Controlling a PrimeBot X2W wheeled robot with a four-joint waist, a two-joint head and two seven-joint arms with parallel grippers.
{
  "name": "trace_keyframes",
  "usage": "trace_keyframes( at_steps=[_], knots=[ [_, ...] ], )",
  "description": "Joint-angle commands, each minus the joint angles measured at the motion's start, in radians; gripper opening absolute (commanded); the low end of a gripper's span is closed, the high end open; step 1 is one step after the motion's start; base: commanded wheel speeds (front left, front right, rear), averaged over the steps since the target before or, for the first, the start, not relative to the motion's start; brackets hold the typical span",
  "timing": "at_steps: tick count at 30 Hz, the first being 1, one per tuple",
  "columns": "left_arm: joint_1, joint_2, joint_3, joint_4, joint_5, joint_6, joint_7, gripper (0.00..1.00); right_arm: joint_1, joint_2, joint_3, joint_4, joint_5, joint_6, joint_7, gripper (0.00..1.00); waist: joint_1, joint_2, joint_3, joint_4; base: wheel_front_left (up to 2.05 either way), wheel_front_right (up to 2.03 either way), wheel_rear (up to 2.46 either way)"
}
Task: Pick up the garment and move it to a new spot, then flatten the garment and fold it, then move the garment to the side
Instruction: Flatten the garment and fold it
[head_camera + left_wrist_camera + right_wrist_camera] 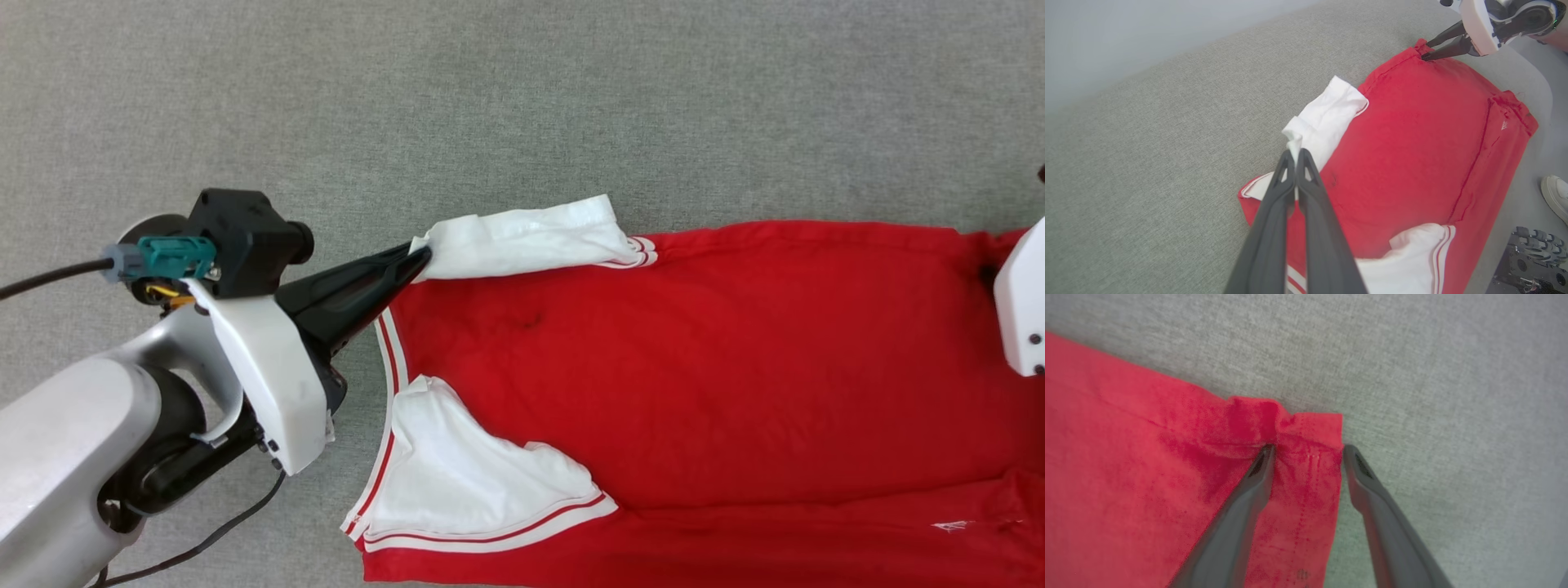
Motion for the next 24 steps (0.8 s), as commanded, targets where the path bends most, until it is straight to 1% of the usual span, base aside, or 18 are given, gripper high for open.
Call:
trace_keyframes(
  at_steps=[1,5,8,12,18,21,24],
  knots=[
    [0.011,0.003,-0.002,0.005,-0.004,0.005,-0.006,0.00,0.051,0.033,0.027,0.049,-0.003,0.000,-0.009,0.00,0.0003,0.0000,-0.005,-0.004,0.00,0.00,0.00],
    [0.029,0.013,0.003,0.027,0.017,0.025,-0.025,0.00,0.025,0.038,0.004,0.059,0.002,0.000,-0.103,0.00,0.0003,0.0000,-0.031,-0.020,0.00,0.00,0.00],
    [0.047,0.017,0.009,0.040,0.009,0.036,-0.045,0.00,0.020,0.041,-0.007,0.060,-0.003,0.000,-0.168,0.00,0.0003,0.0000,-0.066,-0.035,0.00,0.00,0.00],
    [0.085,0.029,0.014,0.047,-0.005,0.055,-0.072,0.00,0.043,0.057,-0.027,0.058,0.019,0.000,-0.235,0.00,0.0003,0.0000,-0.123,-0.052,0.00,0.00,0.00],
    [0.168,0.070,0.015,0.027,-0.030,0.096,-0.105,0.00,0.144,0.074,-0.089,0.008,0.062,0.000,-0.299,0.00,0.0003,0.0000,-0.213,-0.067,0.00,0.00,0.00],
    [0.226,0.096,0.008,0.004,-0.051,0.120,-0.121,0.00,0.221,0.093,-0.131,-0.042,0.087,0.000,-0.317,0.00,0.0003,0.0000,-0.249,-0.069,0.00,0.00,0.00],
    [0.288,0.109,-0.007,-0.021,-0.072,0.140,-0.135,0.00,0.312,0.108,-0.174,-0.101,0.110,0.000,-0.324,0.00,0.0003,0.0000,-0.282,-0.066,0.00,0.00,0.00]
  ],
)
